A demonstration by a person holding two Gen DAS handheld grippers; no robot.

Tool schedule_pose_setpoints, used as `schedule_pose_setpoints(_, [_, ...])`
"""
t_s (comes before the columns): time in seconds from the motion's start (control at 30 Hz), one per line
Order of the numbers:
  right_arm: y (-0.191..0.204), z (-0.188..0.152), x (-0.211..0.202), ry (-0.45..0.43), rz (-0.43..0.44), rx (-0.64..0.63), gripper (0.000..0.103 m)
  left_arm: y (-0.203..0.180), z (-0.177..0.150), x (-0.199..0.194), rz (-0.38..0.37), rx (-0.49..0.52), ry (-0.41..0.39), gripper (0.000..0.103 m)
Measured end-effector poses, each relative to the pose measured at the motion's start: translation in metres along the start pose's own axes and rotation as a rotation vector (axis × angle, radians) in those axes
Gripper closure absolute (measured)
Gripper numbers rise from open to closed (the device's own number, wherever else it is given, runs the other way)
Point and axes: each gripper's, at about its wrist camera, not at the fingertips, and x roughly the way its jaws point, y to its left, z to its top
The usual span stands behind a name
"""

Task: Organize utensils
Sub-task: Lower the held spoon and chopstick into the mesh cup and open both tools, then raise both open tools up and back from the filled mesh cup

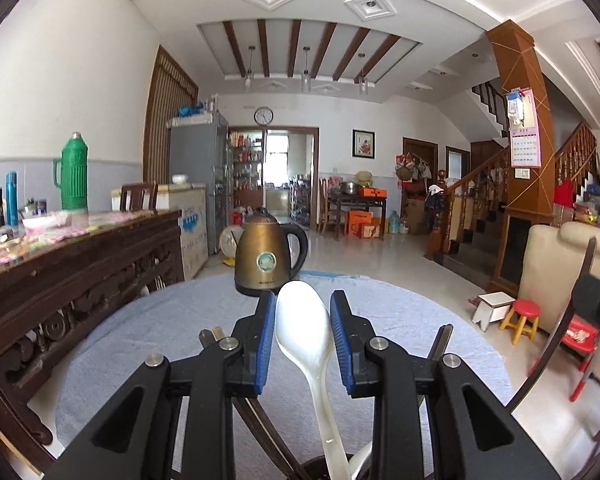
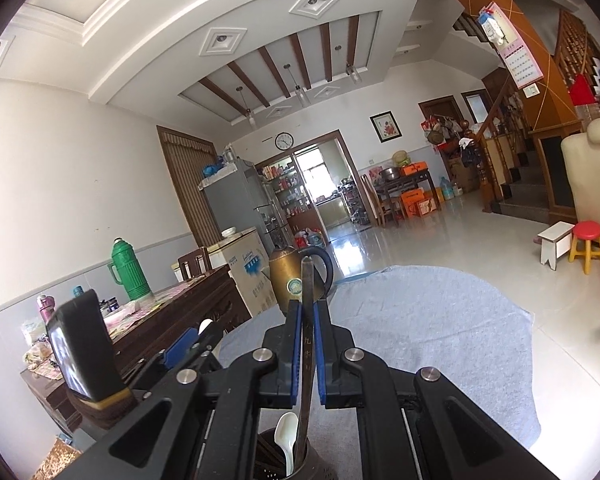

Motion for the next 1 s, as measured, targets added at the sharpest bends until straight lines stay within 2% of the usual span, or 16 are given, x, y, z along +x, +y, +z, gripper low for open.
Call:
schedule_pose_setpoints(0.2, [-0.003,-0.002,0.002,0.018,0.006,0.011,0.096,-0.006,-0.008,0.001,0.003,0.034,-0.012,0.073])
schedule_pose_setpoints(0.47, [-0.001,-0.004,0.004,0.031,0.01,0.014,0.096,0.006,-0.003,0.0,-0.02,-0.011,0.009,0.073])
schedule_pose_setpoints(0.67, [0.006,-0.004,0.006,0.041,0.017,-0.006,0.096,0.014,0.008,-0.012,-0.027,-0.039,-0.012,0.068])
schedule_pose_setpoints(0.77, [0.011,-0.005,0.008,0.05,0.025,-0.014,0.095,0.024,0.016,-0.024,-0.009,-0.061,-0.03,0.058])
schedule_pose_setpoints(0.83, [0.014,-0.006,0.009,0.059,0.031,-0.017,0.095,0.03,0.019,-0.03,0.014,-0.062,-0.032,0.041])
schedule_pose_setpoints(0.9, [0.017,-0.008,0.011,0.073,0.038,-0.019,0.094,0.037,0.022,-0.037,0.043,-0.061,-0.027,0.032])
schedule_pose_setpoints(1.0, [0.023,-0.011,0.014,0.089,0.051,-0.019,0.094,0.049,0.027,-0.047,0.083,-0.06,-0.014,0.026])
